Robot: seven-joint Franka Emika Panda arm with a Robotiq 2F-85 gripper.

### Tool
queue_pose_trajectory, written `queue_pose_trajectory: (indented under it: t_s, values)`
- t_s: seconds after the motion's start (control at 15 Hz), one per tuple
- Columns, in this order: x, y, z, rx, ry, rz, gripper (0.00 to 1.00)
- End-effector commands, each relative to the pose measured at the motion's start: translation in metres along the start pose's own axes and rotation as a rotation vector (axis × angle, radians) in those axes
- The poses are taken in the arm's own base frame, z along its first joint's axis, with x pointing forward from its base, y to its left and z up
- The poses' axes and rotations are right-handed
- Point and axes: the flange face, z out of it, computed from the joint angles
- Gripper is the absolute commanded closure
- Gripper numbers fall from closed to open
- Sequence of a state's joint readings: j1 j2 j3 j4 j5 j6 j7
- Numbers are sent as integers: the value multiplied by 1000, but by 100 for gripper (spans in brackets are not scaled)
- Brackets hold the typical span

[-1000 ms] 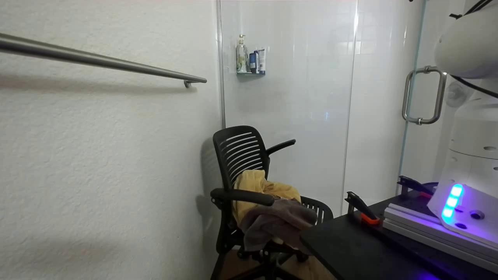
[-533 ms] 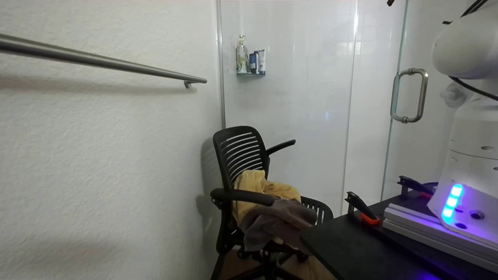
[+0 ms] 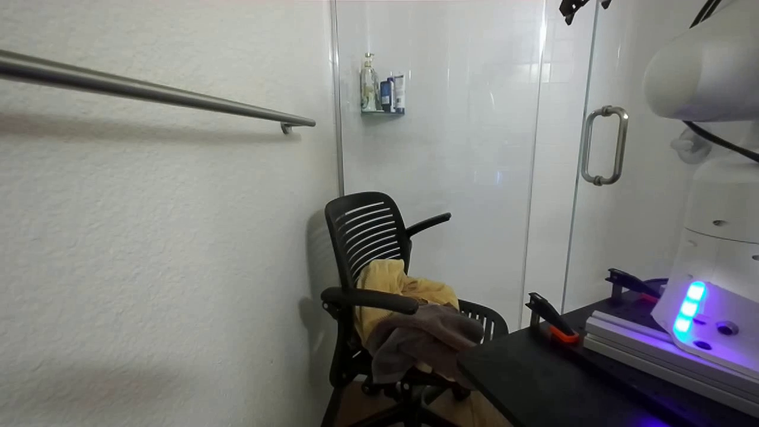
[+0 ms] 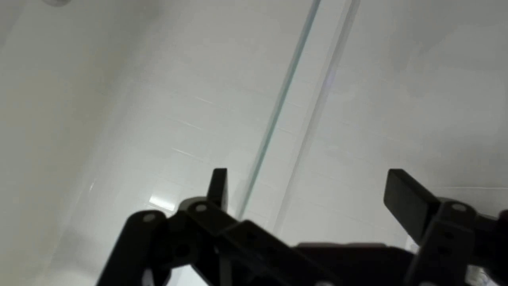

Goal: Close the door

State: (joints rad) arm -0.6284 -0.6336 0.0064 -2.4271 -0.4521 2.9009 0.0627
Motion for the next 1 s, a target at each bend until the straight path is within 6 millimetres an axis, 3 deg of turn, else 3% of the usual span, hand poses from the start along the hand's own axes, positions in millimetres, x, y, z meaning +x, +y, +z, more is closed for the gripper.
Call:
queue_pose_trajectory:
  t_s: [0.0,0.2,0.53,0.73,0.93]
  values:
    - [8,21,24,-72,-59,51,0]
    - [5,39,39,-62,-78,85,0]
    - [8,34,79,211,-189,152,0]
    - [19,42,78,370,-219,186,0]
    - [25,34,81,526,-276,169,0]
